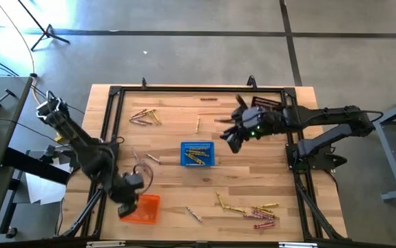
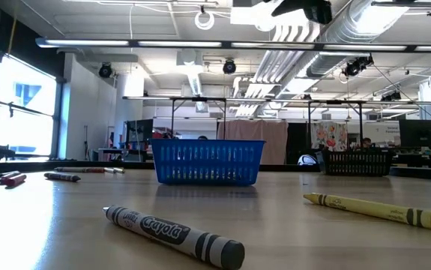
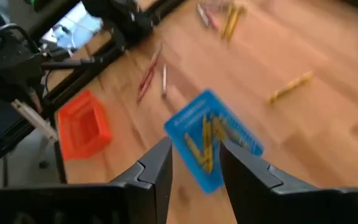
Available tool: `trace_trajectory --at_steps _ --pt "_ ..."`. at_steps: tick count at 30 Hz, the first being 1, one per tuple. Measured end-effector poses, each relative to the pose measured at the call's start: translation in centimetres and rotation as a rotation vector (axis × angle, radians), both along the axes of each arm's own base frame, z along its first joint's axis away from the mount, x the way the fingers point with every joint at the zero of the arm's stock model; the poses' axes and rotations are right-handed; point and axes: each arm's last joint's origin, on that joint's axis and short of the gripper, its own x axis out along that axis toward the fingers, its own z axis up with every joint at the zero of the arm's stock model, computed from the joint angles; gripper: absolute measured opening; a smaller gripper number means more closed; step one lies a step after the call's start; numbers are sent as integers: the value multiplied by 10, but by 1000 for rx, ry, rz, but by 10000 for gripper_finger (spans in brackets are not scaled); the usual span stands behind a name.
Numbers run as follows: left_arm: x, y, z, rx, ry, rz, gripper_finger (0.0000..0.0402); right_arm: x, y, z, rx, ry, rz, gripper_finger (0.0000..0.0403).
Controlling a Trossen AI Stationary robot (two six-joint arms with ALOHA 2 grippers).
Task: Sort crayons
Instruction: Put the gray crayon into the orange basket
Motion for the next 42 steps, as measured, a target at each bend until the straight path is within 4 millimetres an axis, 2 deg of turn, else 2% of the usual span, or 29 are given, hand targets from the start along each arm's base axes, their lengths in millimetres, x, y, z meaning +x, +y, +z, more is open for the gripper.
trace_trajectory --at_steps 4,8,15,19,24,28,32,38,42 --pt "-6 -29 -22 44 68 -62 11 11 26 -14 96 49 -5 116" --pt "-9 -42 -42 121 127 -134 30 32 59 -43 153 129 17 116" --pt "-15 -50 -50 183 102 -248 80 70 110 -88 297 119 34 116" --pt "-17 -51 -50 212 64 -300 100 81 134 -111 365 136 50 116" --pt "-17 -46 -50 274 39 -374 105 78 141 -111 364 135 53 116" --pt "-6 -34 -45 278 16 -360 102 66 137 -90 338 94 74 116" --pt "19 -20 -36 260 -19 -275 102 35 132 -71 249 165 63 116" --pt "90 -11 -15 228 -253 -232 102 -23 129 -48 167 314 55 116" --pt "141 -18 -6 321 -416 -369 102 -49 135 -45 130 396 83 116"
